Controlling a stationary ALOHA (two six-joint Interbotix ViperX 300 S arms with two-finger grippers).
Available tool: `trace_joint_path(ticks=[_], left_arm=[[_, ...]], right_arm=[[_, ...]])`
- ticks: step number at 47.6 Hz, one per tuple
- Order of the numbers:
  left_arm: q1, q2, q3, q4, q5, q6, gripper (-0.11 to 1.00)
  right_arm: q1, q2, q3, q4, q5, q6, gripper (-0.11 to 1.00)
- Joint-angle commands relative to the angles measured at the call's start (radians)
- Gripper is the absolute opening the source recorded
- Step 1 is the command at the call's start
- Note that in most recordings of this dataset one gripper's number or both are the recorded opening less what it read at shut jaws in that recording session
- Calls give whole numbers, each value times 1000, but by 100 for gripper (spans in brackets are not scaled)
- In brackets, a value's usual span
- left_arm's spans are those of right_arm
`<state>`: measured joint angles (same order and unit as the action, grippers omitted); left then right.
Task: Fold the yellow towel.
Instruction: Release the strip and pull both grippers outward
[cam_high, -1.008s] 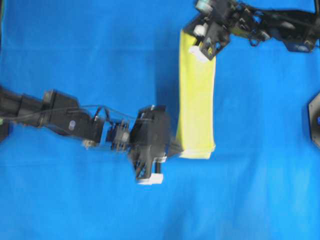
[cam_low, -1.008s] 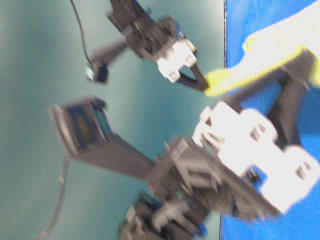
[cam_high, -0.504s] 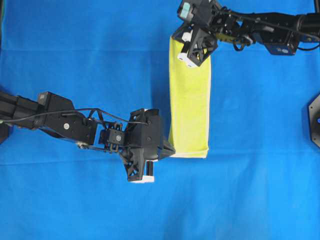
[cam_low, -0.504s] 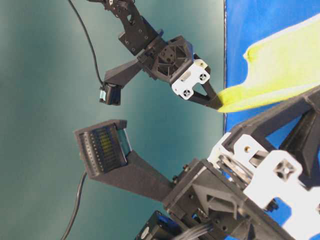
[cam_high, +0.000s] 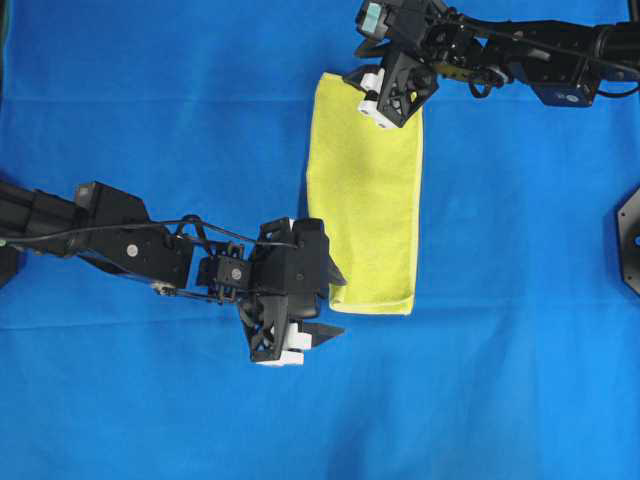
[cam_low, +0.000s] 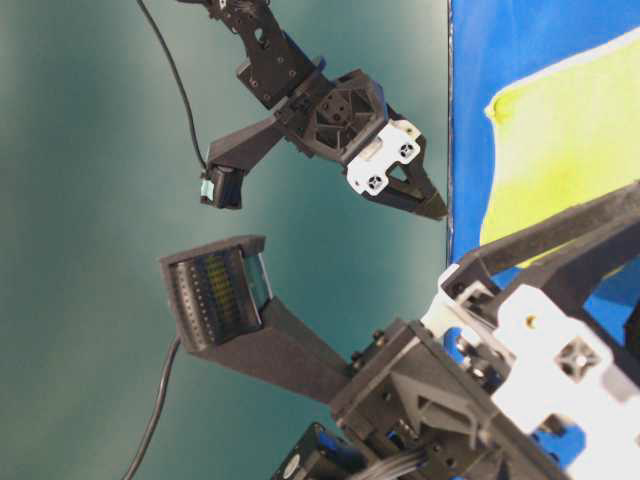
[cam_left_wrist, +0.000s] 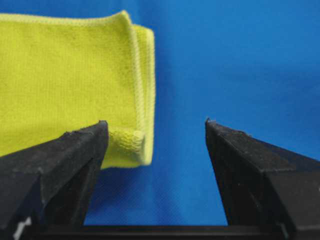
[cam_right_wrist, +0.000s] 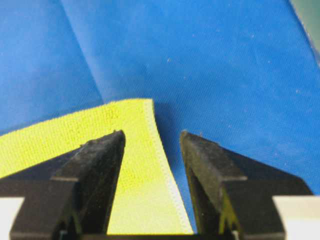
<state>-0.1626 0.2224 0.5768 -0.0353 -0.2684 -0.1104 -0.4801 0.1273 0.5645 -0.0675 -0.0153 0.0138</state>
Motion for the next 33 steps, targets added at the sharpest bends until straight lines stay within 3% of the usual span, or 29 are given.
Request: trace_joint_path(ticks=[1,15,22,33], left_arm=[[3,-74,0,2,28,0,73],[-23,-327,77,2,219,-14,72],[-12,-457,137,5,215,3,72],[95,-692,287,6,132,78,70]], right_arm=[[5,-37,-14,-6,-8,-2,53],[37,-225,55,-5,69,3,53],[67,-362,132,-2,75,11,53],[101,-615,313,38,-5,14,53]])
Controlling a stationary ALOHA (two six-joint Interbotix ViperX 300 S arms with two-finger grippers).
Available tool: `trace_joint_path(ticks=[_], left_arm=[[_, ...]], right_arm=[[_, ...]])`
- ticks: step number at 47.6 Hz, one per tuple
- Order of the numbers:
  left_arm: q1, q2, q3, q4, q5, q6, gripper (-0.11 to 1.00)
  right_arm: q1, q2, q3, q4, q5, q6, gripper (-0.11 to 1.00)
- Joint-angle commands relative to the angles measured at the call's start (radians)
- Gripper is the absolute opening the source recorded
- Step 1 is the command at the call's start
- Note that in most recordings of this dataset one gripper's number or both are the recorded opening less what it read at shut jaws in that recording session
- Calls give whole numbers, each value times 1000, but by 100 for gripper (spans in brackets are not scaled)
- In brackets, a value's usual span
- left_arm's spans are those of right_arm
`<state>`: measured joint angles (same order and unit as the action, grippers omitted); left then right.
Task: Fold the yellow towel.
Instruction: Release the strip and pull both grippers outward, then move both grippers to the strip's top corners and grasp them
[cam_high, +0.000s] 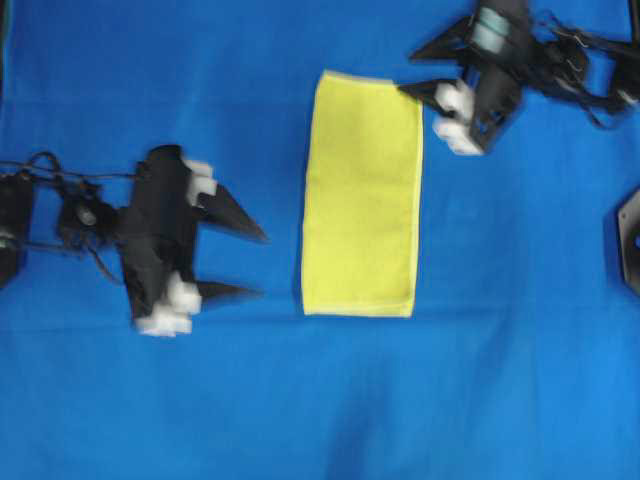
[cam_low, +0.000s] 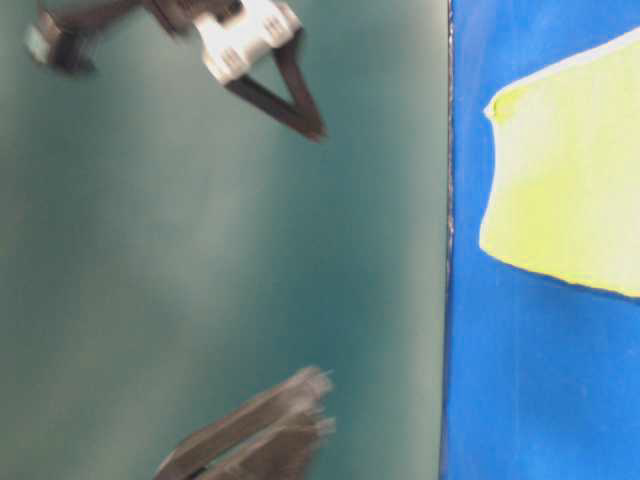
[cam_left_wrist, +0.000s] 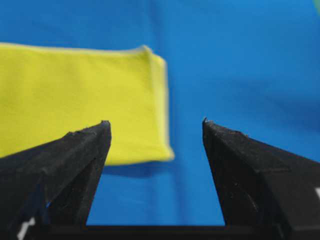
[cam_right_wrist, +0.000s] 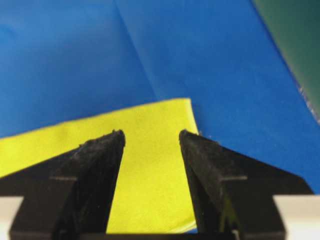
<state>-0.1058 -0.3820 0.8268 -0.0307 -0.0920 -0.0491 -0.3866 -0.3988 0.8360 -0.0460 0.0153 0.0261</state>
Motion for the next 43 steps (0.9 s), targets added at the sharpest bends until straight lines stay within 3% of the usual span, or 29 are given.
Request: trace_joint_path(ticks=[1,9,19,43], left_arm=[[49,-109,52,2,-54,25,70],[132,-284,156,2,-74,57,70],[199,-428,265,2,-94,54,70],[209,-402,287,2,-147,38,70]], right_arm=[[11,-112,57,21,-38,2,53],[31,-290,164,51,-44,3,53],[51,-391,265,83,-51,15,53],[51,-344,270,86,-104,34,53]])
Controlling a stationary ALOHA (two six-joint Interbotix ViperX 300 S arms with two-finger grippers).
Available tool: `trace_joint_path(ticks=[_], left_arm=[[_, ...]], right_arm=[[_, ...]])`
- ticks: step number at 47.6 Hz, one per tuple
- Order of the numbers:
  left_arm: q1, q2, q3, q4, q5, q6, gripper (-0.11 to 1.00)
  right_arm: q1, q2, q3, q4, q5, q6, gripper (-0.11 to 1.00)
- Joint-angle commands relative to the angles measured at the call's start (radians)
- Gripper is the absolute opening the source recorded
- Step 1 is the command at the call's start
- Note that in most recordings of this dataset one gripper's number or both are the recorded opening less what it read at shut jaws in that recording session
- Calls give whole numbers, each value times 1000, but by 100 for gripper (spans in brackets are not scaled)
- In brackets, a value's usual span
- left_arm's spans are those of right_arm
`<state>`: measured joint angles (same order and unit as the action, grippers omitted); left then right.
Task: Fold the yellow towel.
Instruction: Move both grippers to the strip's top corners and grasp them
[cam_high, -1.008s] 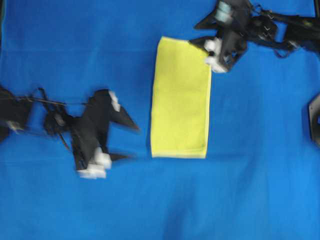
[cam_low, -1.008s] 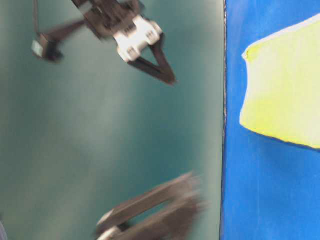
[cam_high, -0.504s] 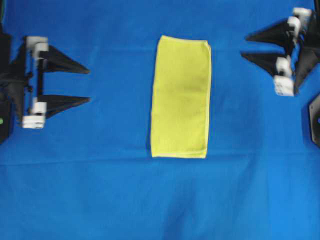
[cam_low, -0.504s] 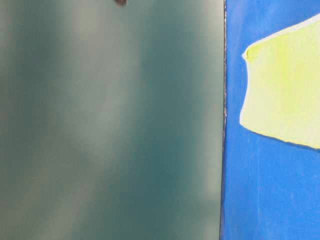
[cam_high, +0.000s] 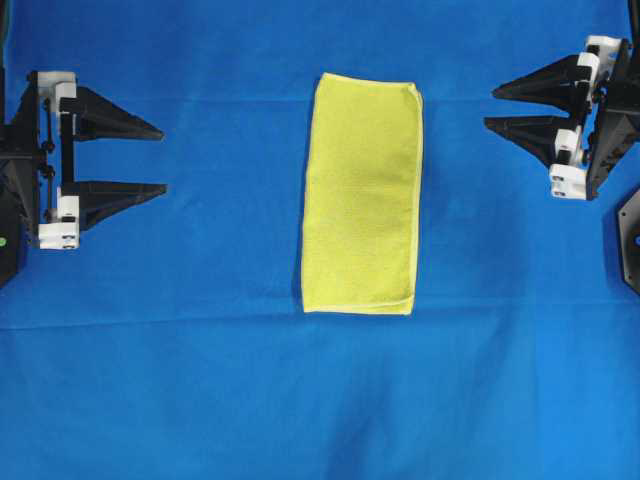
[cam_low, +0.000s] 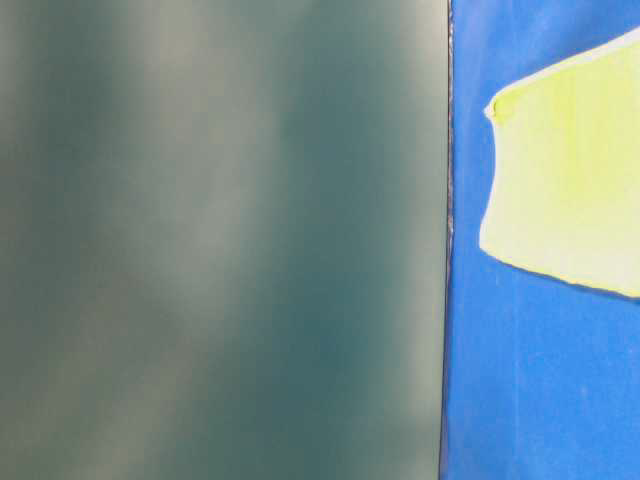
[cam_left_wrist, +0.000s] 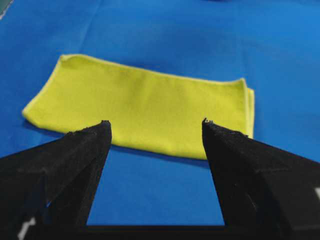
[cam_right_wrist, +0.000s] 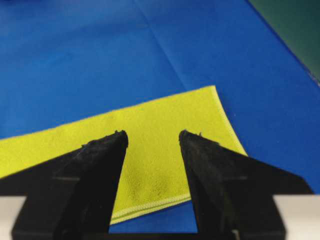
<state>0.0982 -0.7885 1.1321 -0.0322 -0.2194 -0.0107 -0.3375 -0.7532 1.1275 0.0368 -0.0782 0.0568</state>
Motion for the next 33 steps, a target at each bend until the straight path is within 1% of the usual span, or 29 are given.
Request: trace_joint_path(ticks=[1,6,9,14,18,21,28,33], left_arm=[[6,8,-21,3,-28,0,70],[34,35,-37,3,-64,2,70],[64,72,-49,3,-92,11,70],[129,178,-83,3,-130,20,70],[170,288,-132,3,-141,25,70],[193,368,-170,3,-146,26,70],[238,575,-268,3,-169,31,70],[258,707,-331,3,-196,37,70]], right_arm=[[2,14,-25,2,-11,5,53],[-12,57,-54,2,-8,6,53],[-40,107,-83,0,-3,5,53],[-100,218,-129,-5,-2,-3,52],[-138,313,-169,-11,9,-6,53],[-160,393,-209,-25,32,-9,53],[-186,543,-281,-51,60,-9,52],[-193,646,-319,-54,57,-9,52]])
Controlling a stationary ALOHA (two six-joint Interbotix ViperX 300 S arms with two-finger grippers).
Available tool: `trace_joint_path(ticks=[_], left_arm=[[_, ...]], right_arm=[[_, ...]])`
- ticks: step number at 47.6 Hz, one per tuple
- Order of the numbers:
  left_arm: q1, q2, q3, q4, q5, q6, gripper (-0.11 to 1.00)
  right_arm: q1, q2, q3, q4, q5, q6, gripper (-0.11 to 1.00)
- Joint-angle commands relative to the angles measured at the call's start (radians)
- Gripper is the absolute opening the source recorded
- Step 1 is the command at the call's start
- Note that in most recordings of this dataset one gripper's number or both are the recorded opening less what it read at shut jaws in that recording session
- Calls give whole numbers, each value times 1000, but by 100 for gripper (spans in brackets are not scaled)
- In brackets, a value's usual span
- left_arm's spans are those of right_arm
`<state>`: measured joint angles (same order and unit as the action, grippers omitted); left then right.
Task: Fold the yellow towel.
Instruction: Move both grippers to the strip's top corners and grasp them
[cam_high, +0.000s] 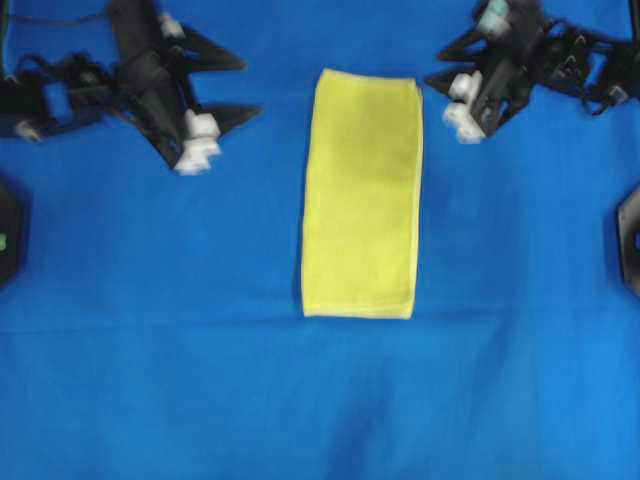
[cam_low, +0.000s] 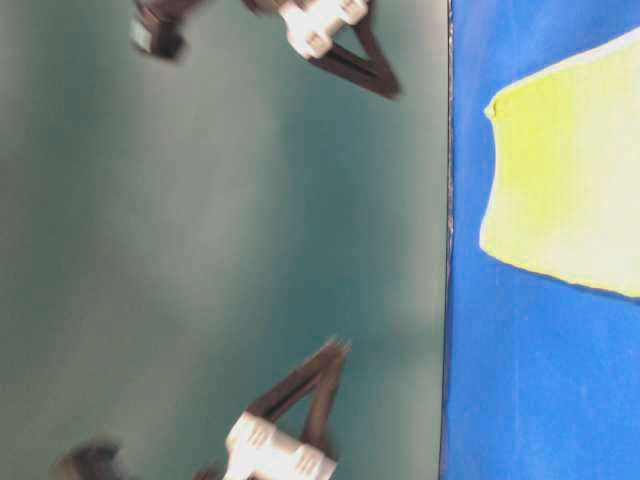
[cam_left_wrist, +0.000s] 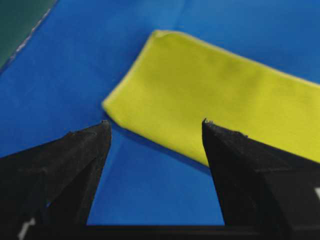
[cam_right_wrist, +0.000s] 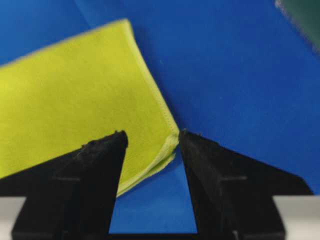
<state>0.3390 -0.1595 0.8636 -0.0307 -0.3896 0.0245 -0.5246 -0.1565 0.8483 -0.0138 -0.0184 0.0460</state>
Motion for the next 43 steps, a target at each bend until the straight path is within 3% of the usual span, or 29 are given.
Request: trace_joint_path(ticks=[1,16,32,36,43], left_arm=[[20,103,-75,2,-31,3,70],[74,416,-265,2,-44,-6,70],[98,529,-331,2,-40,-8,68],[109,528,-327,2,-35,-8,60],[120,529,-336,2,-14,-8,26]], right_arm=[[-8,64,-44,-3,-5,2,52],[-28,230,-69,-6,-71,2,52],[-46,291,-81,-6,-121,2,51],[-46,291,-78,-6,-121,2,42],[-37,291,-71,-6,-114,5,5]])
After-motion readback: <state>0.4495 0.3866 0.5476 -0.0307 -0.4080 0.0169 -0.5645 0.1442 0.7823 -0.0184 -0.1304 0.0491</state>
